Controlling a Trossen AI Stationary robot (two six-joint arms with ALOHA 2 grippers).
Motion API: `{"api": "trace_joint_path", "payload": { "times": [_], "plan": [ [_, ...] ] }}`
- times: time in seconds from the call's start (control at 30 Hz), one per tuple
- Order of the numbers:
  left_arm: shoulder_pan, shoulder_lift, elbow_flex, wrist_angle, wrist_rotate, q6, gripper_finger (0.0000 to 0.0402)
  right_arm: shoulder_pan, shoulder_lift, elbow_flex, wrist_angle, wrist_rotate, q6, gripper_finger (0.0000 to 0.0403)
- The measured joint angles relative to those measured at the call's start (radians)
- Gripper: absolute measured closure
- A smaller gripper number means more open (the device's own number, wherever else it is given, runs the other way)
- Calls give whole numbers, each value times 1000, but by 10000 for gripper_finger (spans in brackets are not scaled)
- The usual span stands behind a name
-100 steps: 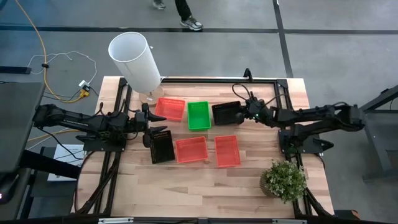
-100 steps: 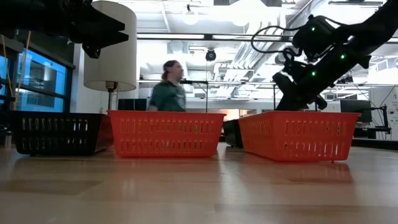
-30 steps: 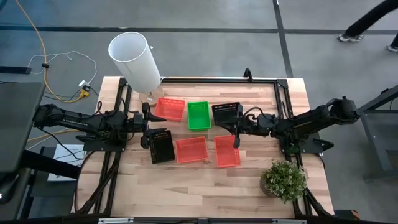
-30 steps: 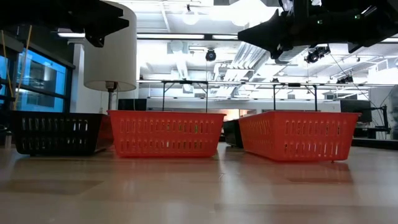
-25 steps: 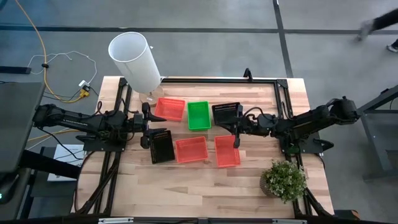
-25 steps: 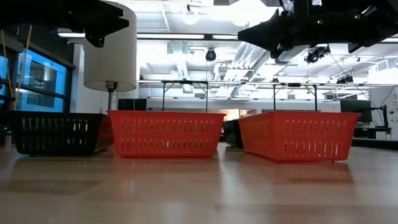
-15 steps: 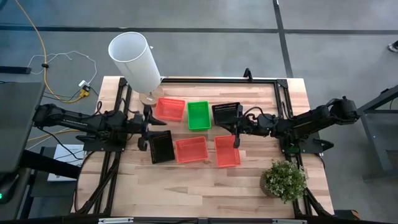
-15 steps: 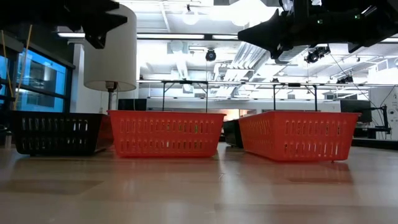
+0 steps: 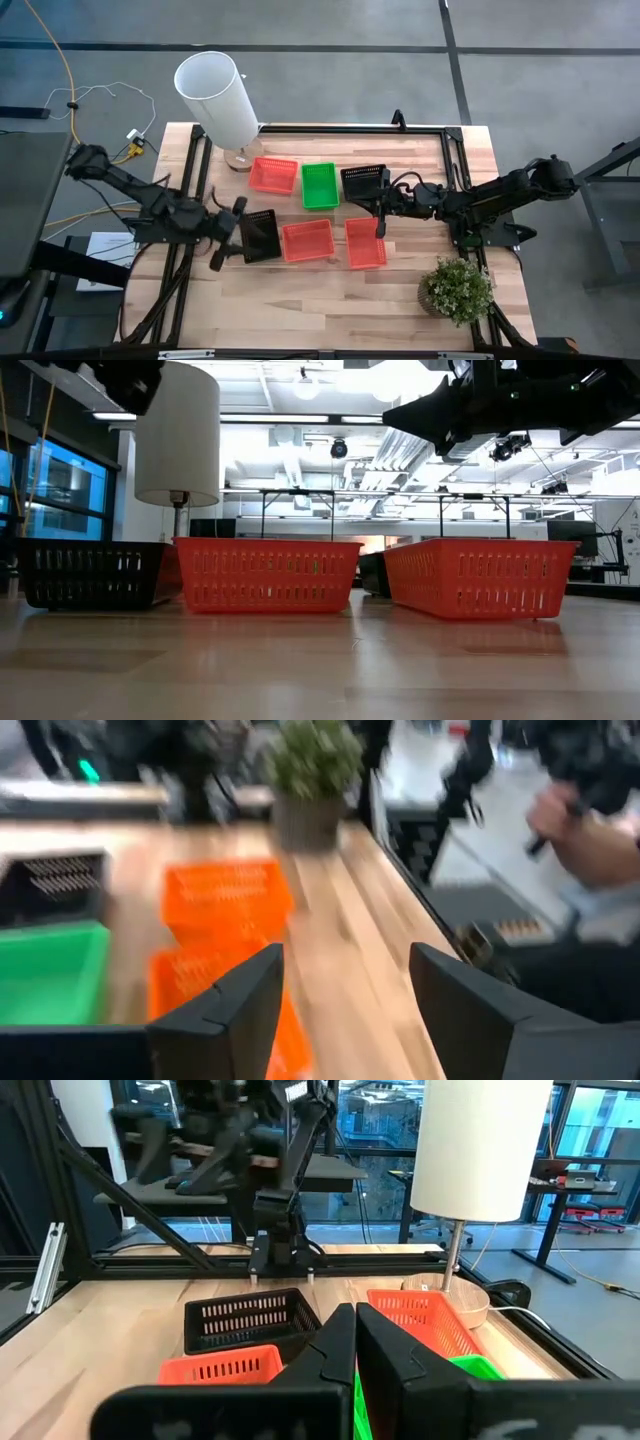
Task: Stack baskets by color
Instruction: Stack the bottom black bin on top of the top black bin
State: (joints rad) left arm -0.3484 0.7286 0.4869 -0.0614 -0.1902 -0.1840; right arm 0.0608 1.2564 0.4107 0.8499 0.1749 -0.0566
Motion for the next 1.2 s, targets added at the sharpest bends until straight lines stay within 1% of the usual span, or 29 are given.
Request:
{"api": "trace_joint_path", "payload": {
  "times": [0.1, 0.2, 0.27, 0.37, 0.6, 0.73, 0.83, 0.93, 1.07, 1.13, 1.2],
  "plan": [
    [-73, 95, 67, -105, -31, -74, 183, 0, 0, 0, 0, 0, 0, 403],
    [-135, 202, 116, -217, -98, -140, 177, 0, 0, 0, 0, 0, 0, 403],
    [-163, 277, 134, -261, -150, -179, 176, 0, 0, 0, 0, 0, 0, 403],
    [-185, 379, 137, -270, -206, -227, 176, 0, 0, 0, -1, 1, 0, 403],
    [-190, 561, 137, -279, -260, -280, 176, 0, 0, 0, -1, 4, -1, 403],
    [-190, 633, 138, -281, -266, -292, 176, 0, 0, 0, -4, 16, -1, 403],
    [-190, 675, 138, -281, -236, -318, 176, 0, 0, 0, -4, 16, -2, 403],
    [-190, 703, 138, -280, -206, -321, 176, 0, 0, 0, -4, 16, -3, 403],
    [-190, 727, 138, -282, -216, -337, 178, 0, 0, 0, -4, 16, -3, 403],
    [-190, 735, 138, -282, -234, -337, 188, 0, 0, 0, -4, 16, -3, 403],
    [-190, 735, 138, -289, -237, -338, 210, 0, 0, 0, -4, 16, -3, 403]
  ]
}}
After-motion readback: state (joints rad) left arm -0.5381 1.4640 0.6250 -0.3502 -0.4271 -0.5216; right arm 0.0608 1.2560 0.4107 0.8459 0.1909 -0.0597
